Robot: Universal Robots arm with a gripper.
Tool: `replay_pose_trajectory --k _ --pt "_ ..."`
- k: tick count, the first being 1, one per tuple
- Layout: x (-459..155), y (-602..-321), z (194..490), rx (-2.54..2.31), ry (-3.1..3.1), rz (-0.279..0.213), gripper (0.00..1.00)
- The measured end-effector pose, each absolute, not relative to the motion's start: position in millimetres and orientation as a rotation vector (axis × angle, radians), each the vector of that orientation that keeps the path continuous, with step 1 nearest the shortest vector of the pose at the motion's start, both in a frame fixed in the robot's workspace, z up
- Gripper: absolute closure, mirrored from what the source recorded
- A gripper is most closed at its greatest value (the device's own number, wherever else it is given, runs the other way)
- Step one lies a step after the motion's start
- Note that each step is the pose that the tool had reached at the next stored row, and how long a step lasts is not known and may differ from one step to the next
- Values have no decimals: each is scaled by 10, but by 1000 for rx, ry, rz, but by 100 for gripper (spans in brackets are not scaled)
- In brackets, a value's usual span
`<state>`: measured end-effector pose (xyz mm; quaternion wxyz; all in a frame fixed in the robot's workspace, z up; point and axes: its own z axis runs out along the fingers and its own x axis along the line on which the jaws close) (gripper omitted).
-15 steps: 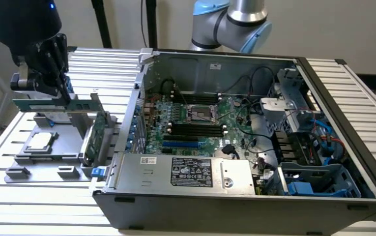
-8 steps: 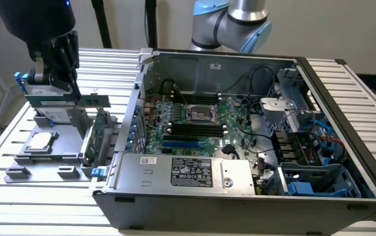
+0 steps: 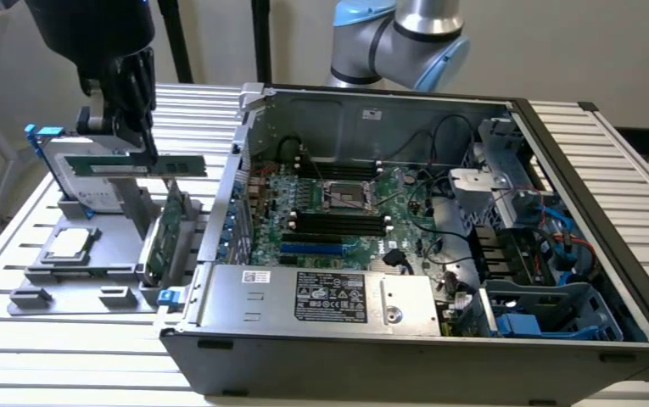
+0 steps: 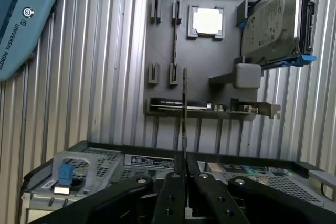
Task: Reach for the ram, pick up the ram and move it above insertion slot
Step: 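Pick up the ram and move it above insertion slot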
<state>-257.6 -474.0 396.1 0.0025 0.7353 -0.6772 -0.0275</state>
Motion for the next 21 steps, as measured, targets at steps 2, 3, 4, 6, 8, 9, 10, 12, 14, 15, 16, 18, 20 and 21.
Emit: replay_pose_trajectory --k 2,3,4,6,8,9,10,12,14,15,16,18,20,21 --pt "-2545 -4704 3962 2306 -2124 -86 88" --pt "-2530 -4686 3962 2306 -2124 -86 88" --pt "-2514 -4668 3962 2306 -2124 -87 88" --pt "-2482 -4633 3963 2306 -2124 -87 88" --pt "-2449 -4597 3963 2306 -2124 -87 88" --pt "-2430 -4579 3963 2306 -2124 -87 88" --pt "-2411 -4563 3963 2306 -2124 -87 88" --pt "-2370 -4533 3963 2306 -2124 -87 88" --pt "-2326 -4505 3963 2306 -2124 -87 88" --pt "-2303 -4491 3963 2306 -2124 -87 88" --pt "-2280 -4477 3964 2306 -2124 -87 88" --pt "-2233 -4450 3964 2306 -2124 -87 88" --pt "-2184 -4427 3964 2306 -2124 -87 88" --pt "-2158 -4416 3964 2306 -2124 -87 88"
